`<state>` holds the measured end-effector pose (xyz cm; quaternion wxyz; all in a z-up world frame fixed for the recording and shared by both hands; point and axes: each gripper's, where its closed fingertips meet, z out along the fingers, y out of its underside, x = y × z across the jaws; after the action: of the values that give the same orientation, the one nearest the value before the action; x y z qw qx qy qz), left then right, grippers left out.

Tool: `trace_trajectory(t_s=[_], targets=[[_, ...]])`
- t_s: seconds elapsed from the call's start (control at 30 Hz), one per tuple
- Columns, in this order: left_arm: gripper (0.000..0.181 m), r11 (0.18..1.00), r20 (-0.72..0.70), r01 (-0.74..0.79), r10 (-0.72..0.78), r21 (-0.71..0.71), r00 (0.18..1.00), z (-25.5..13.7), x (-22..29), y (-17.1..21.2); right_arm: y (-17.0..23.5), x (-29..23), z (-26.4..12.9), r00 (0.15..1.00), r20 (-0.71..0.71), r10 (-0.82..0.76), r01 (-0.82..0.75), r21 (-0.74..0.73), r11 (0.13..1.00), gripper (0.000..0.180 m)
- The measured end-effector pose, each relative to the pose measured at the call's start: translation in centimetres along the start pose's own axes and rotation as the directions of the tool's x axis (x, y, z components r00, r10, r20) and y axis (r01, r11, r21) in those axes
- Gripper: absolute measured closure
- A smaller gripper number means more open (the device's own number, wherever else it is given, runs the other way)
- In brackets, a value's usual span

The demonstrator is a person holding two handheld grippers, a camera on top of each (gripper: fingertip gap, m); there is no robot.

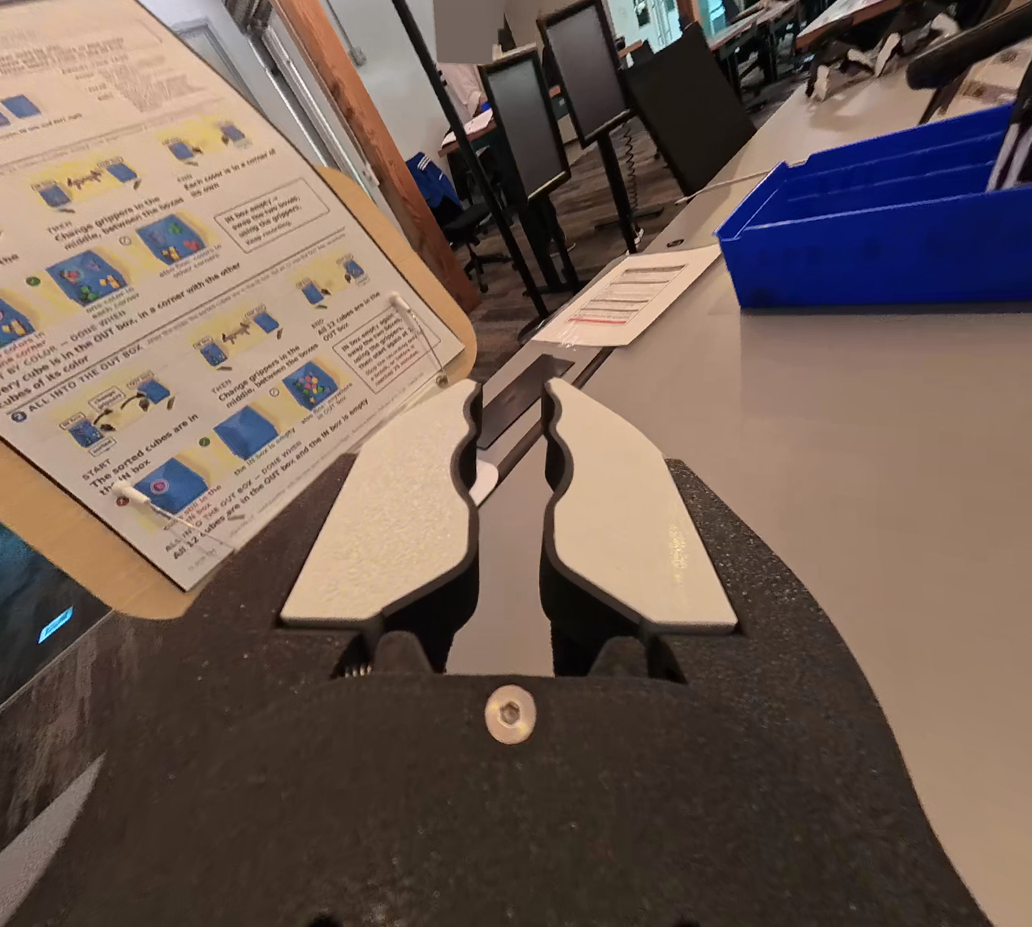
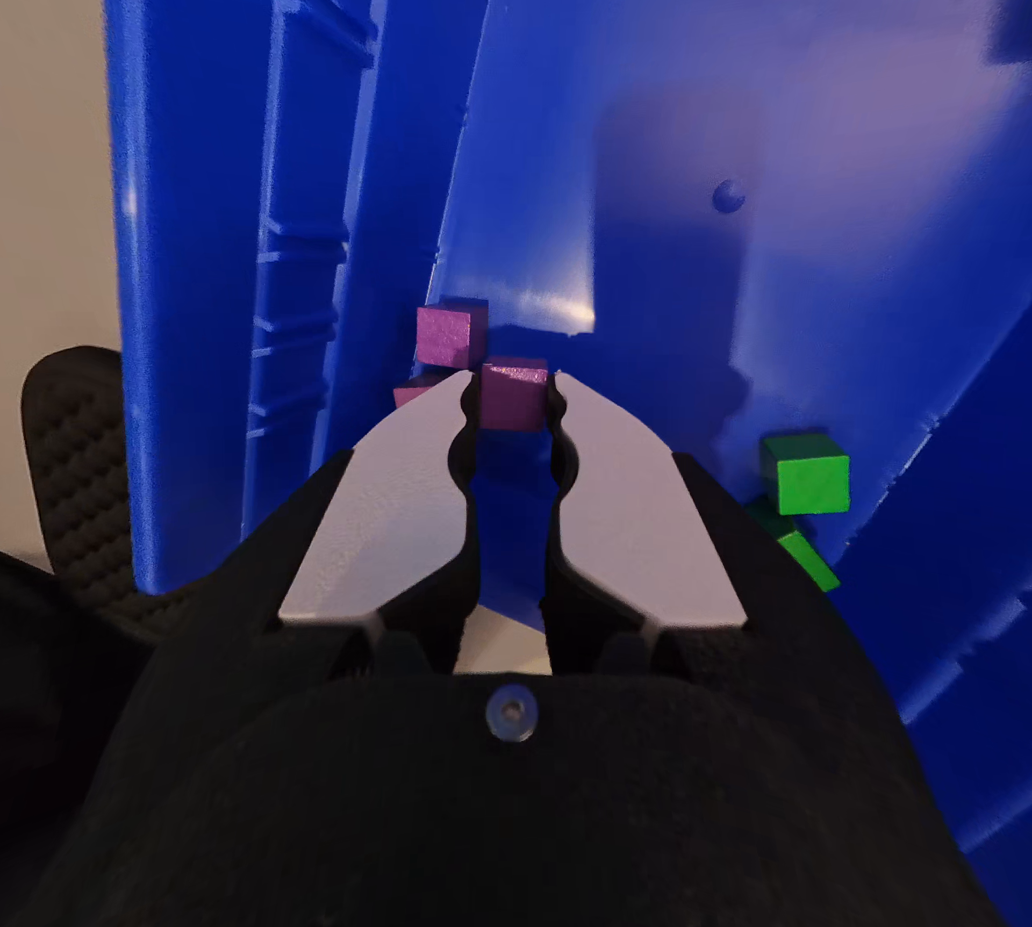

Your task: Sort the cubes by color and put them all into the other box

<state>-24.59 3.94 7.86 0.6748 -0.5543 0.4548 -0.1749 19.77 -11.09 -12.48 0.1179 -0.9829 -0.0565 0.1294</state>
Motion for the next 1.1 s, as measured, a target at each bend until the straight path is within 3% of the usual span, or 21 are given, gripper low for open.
trace_trajectory(t_s=[0.13,0.47,0.57,0.67,0.77,0.9,0.93,0.97,1.0,1.03,1.1], targets=[[0.161,0.997,0.063,-0.005,0.01,-0.081,0.998,1.0,-0.8,1.7,0.0,0.2,1.2,1.0,0.007,0.021,-0.02,-0.038,0.999,0.158],[0.163,0.993,0.105,0.01,0.002,-0.115,0.994,1.2,-1.4,2.7,0.7,0.2,1.4,0.997,0.05,0.067,-0.065,-0.038,0.997,0.157],[0.164,0.992,0.154,0.038,-0.019,-0.124,0.988,1.0,-2.5,2.5,0.3,0.7,-0.9,0.997,0.017,0.07,-0.071,0.065,0.995,0.156],[0.164,0.994,0.156,0.047,-0.03,-0.103,0.987,0.5,-2.6,1.8,-1.2,0.1,-5.2,0.998,0.051,0.048,-0.061,0.279,0.958,0.152],[0.164,0.994,0.166,0.045,-0.028,-0.096,0.986,0.0,-2.9,1.2,-2.8,0.3,-11.2,1.0,-0.006,0.017,-0.011,0.537,0.844,0.158],[0.164,0.995,0.173,0.022,-0.005,-0.098,0.985,-0.3,-3.0,0.6,-5.1,-1.6,-21.6,0.993,-0.033,-0.112,0.084,0.871,0.484,0.158],[0.164,0.995,0.17,0.015,0.002,-0.094,0.985,-0.3,-2.9,0.4,-5.2,-1.9,-23.5,0.992,-0.007,-0.123,0.059,0.907,0.418,0.158],[0.164,0.996,0.167,0.012,0.003,-0.09,0.986,-0.3,-2.8,0.2,-5.2,-1.9,-24.4,0.992,0.027,-0.12,0.025,0.911,0.411,0.164],[0.164,0.996,0.16,0.013,0.001,-0.086,0.987,-0.3,-2.6,0.0,-5.0,-1.5,-23.7,0.994,0.058,-0.098,-0.005,0.881,0.474,0.175],[0.164,0.997,0.15,0.013,0.0,-0.082,0.989,-0.3,-2.4,-0.2,-4.7,-0.5,-21.6,0.996,0.084,-0.034,-0.048,0.806,0.59,0.179],[0.164,0.997,0.135,0.001,0.01,-0.079,0.991,-0.4,-2.0,-0.5,-2.8,2.2,-15.1,0.989,0.035,0.141,-0.139,0.508,0.85,0.18]])
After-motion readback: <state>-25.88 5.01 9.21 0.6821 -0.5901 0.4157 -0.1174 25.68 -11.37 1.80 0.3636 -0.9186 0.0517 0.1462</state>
